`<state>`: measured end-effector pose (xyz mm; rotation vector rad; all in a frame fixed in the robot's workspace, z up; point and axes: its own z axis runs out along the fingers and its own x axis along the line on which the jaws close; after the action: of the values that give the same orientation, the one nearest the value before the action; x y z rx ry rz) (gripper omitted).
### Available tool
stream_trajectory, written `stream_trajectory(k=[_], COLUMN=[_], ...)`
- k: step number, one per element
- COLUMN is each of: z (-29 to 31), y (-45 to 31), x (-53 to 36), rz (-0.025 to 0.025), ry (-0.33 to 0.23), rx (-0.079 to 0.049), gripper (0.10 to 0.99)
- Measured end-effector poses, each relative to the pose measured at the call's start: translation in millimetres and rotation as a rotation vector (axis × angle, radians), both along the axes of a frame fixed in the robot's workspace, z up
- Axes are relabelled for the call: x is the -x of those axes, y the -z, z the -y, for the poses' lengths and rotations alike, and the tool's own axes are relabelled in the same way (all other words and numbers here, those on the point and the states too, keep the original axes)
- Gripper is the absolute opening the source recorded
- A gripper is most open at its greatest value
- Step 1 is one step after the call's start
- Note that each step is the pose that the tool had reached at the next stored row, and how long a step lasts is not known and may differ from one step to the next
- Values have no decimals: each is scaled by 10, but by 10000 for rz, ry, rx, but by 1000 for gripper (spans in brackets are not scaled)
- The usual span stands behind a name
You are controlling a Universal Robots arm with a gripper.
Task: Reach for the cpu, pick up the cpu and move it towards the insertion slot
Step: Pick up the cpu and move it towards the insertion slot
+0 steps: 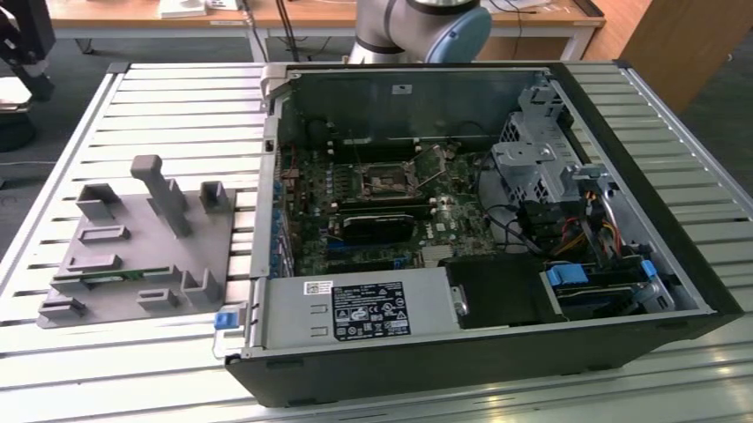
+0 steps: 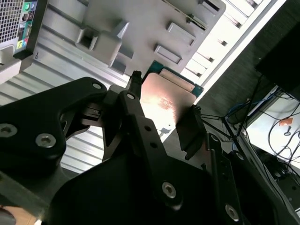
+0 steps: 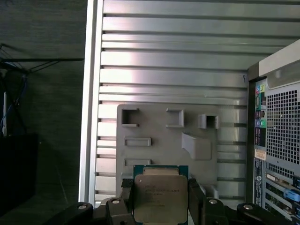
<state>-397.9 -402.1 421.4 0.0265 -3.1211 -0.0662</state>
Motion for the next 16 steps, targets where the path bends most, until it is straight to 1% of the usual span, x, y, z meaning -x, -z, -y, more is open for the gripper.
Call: stream_trajectory(k=[7,16], z=[0,0], y=[0,0], x=[-200,-376], rz=[-1,-1], ry=[-2,-1], rx=[0,0], gripper=[545,545])
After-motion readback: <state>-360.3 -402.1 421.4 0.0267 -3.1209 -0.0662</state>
